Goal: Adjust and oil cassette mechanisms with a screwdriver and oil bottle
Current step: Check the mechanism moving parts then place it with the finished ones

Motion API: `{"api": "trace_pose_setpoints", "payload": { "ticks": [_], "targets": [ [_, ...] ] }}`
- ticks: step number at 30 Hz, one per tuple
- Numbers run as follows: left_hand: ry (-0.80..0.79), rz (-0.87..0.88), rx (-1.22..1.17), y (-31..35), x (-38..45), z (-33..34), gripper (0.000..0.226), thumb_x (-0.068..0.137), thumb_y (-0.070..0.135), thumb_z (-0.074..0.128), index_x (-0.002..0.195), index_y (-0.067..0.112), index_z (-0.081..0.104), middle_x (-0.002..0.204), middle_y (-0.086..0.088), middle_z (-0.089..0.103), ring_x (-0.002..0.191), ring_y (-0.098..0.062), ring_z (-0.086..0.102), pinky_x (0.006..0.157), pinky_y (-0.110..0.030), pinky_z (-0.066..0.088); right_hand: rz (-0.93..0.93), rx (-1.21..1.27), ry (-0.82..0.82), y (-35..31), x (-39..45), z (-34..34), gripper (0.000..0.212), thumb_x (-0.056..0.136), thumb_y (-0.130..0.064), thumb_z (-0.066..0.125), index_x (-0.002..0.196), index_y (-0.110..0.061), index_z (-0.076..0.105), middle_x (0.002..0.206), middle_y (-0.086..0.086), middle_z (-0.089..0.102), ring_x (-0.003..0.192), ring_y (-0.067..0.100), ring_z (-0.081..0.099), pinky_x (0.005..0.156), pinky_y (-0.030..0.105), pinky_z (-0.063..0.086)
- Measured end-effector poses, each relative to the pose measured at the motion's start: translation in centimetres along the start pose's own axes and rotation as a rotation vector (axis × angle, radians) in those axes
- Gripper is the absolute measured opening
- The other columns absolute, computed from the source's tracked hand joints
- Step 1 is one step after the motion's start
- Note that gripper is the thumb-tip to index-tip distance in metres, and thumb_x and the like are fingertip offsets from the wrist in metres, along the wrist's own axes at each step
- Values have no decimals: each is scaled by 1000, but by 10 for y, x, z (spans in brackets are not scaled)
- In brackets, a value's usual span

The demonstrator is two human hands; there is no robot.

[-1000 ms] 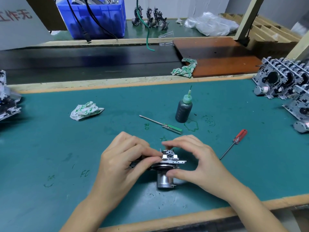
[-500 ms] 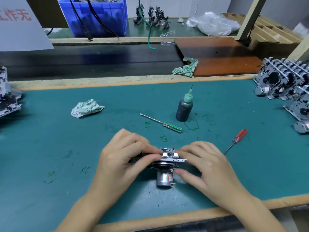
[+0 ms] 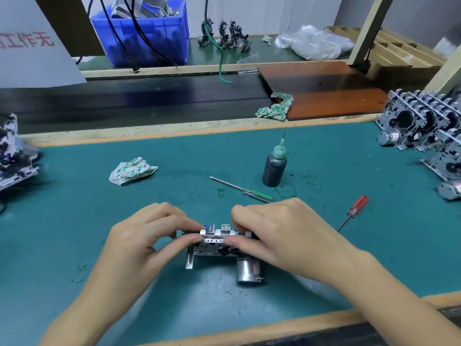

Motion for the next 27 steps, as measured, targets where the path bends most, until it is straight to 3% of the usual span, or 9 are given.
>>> {"api": "trace_pose_setpoints", "payload": {
  "ticks": [4, 6, 9, 12, 17, 19, 23, 27],
  "targets": [
    [-24, 101, 75, 22, 21, 7, 23, 85, 37, 55, 83, 22, 73, 81, 19, 57, 72, 3, 54, 68, -8, 39, 45, 50, 60, 16, -13, -15, 31, 90, -42, 46, 72, -17, 48, 56, -14, 33, 48, 12, 36, 41, 29, 37],
    [-34, 180, 101, 41, 40, 18, 25, 87, 36, 54, 85, 21, 73, 81, 15, 59, 73, -1, 54, 67, -13, 41, 126, 75, 113, 34, -28, -31, 31, 89, -44, 47, 72, -19, 47, 57, -17, 26, 51, 12, 31, 44, 24, 31],
    [-78, 264, 124, 72, 79, 44, 20, 89, 33, 58, 87, 19, 72, 83, 9, 61, 76, -11, 55, 68, -26, 43, 234, -14, 165, 64, -57, -58, 31, 87, -46, 48, 72, -19, 46, 52, -13, 31, 51, 18, 35, 46, 24, 33],
    [-197, 307, 160, 102, 126, 85, 19, 94, 33, 55, 103, 22, 68, 98, 6, 60, 96, -14, 52, 80, -36, 45, 384, -105, 214, 98, -86, -84, 30, 84, -45, 56, 71, -22, 44, 47, -9, 35, 56, 17, 38, 50, 21, 32],
    [-295, 496, 307, 147, 191, 161, 35, 96, 35, 49, 124, 17, 58, 123, 0, 54, 117, -19, 49, 86, -34, 43, 596, -199, 289, 162, -125, -112, 34, 85, -36, 67, 70, -20, 41, 45, -8, 35, 47, 18, 31, 51, 22, 31],
    [-382, 536, 364, 157, 208, 192, 44, 94, 34, 51, 132, 12, 49, 134, -4, 46, 123, -21, 46, 91, -35, 43, 679, -258, 300, 189, -138, -116, 30, 85, -28, 67, 71, -18, 42, 46, -3, 39, 43, 15, 34, 49, 32, 31],
    [-593, 507, 355, 168, 225, 242, 74, 92, 34, 58, 148, 4, 20, 153, -11, 22, 139, -24, 28, 108, -38, 33, 845, -339, 255, 230, -158, -112, 28, 89, -28, 63, 73, -14, 45, 49, -3, 44, 52, 27, 47, 55, 34, 36],
    [-725, 426, 315, 166, 231, 275, 86, 94, 32, 56, 152, 9, -4, 160, -2, -8, 141, -25, 27, 104, -37, 35, 913, -453, 237, 249, -171, -107, 30, 90, -29, 61, 74, -13, 43, 53, 0, 44, 52, 28, 48, 54, 36, 40]
  ]
}}
Point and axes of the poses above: each hand's wrist, its own x-axis towards the middle knuckle, its own z-axis out of the palm, y = z × x, the point moved 5 cm from there along x, towards the middle knuckle
